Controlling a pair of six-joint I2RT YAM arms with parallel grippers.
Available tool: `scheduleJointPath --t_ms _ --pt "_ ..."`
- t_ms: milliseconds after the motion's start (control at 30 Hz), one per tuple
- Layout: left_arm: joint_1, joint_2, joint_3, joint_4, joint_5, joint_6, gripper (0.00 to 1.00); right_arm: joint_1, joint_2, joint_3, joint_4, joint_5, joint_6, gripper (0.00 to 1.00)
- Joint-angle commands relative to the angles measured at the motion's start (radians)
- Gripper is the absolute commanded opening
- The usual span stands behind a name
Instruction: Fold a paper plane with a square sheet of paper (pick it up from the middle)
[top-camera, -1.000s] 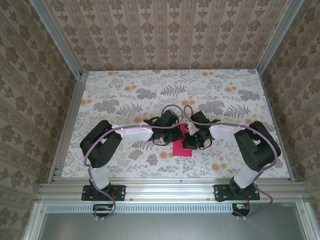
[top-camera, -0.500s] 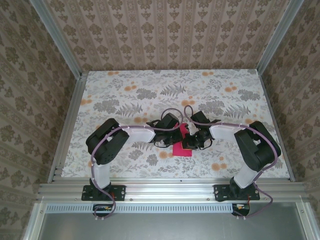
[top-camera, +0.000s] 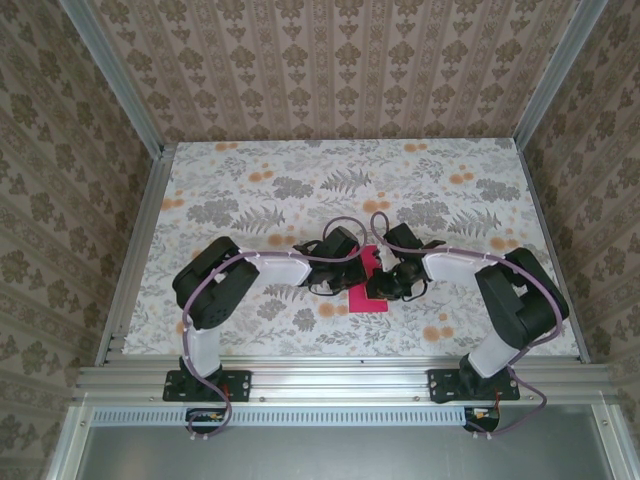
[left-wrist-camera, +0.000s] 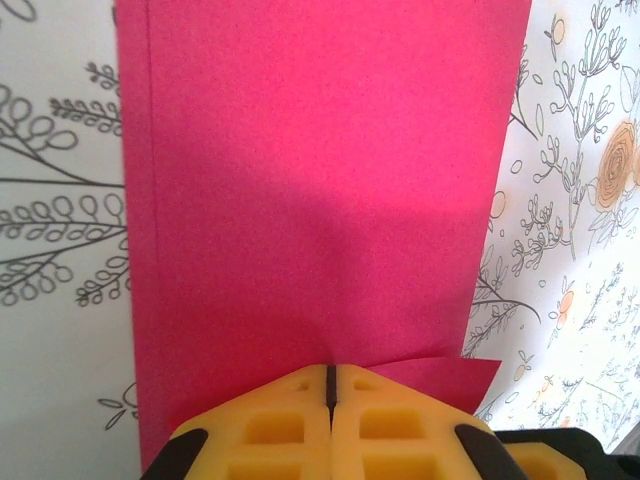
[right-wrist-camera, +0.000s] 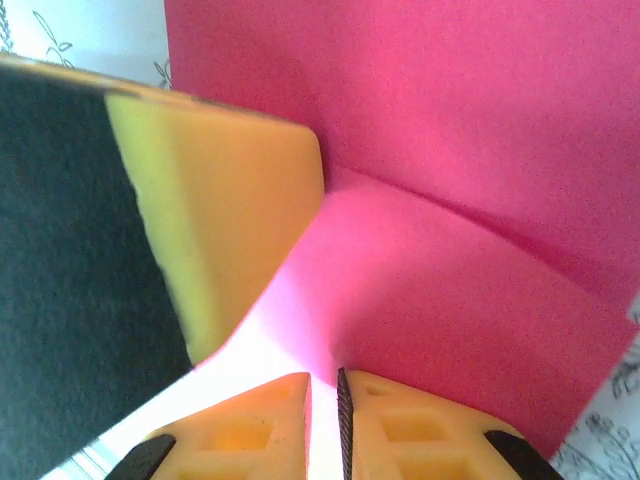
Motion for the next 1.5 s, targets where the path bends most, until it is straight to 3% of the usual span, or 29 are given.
scheduleJointPath --t_ms 0,167,433,767,1067,1333,1467 --pt "-0.008 0.058 -0.030 -0.075 -0.036 0.014 0.05 0.000 -0.053 -0.015 -0.066 -0.012 -0.003 0.16" --pt "-0.011 0.061 -0.019 -0.093 -0.040 0.026 0.05 0.000 -0.069 -0.032 -0.080 -0.012 0.004 0.13" --pt "-0.013 0.054 -0.011 -0.118 -0.050 0.040 0.04 -0.008 -0.001 -0.049 -0.112 0.105 0.018 0.10" --pt "-0.012 0.054 -0.005 -0.131 -0.051 0.046 0.04 -0.019 -0.112 -0.075 -0.105 0.024 0.029 0.11" --pt "-0.013 0.057 -0.003 -0.132 -0.048 0.051 0.04 -0.049 -0.069 -0.127 -0.102 0.096 0.044 0.11" --pt "-0.012 0.060 0.003 -0.136 -0.044 0.054 0.04 -0.073 -0.177 -0.144 -0.079 -0.001 0.055 0.11" --pt "-0.012 0.061 0.008 -0.139 -0.044 0.057 0.04 -0.092 -0.124 -0.166 -0.058 -0.002 0.052 0.11"
